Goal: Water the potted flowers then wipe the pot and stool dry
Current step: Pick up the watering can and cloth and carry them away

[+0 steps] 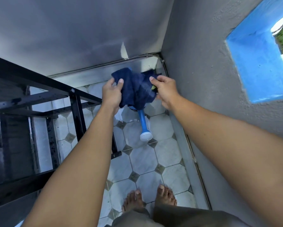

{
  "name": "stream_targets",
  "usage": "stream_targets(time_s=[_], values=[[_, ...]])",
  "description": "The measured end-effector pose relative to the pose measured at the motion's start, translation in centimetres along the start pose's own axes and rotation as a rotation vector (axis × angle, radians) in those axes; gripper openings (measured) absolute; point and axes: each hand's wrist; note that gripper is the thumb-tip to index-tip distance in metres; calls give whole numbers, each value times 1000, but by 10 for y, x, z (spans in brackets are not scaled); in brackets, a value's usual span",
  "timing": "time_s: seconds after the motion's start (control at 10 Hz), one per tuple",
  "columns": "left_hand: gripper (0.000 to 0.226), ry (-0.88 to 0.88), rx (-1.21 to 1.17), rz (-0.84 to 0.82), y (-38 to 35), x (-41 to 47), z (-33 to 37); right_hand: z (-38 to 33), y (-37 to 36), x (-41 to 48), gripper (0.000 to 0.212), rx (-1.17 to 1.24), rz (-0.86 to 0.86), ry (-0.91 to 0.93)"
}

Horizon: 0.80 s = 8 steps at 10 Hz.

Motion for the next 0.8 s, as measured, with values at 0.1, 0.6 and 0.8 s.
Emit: stream_targets(time_s=[0.1,0.6,0.8], values=[[13,68,2,93,3,7,-21,-2,-14,13,20,-194,43,122],[57,-189,671,80,-20,13,-21,19,-13,11,43,-725,-175,50],[51,-187,830,-107,-18,-18,-16,21,-15,-25,66,-838,-316,-52]])
Point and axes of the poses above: each hand's wrist, its own x-axis towards the middle knuckle, its own y-axis out of the back of the hand, z = x × y, and after that the axes turned 13 degrees about x, right-handed
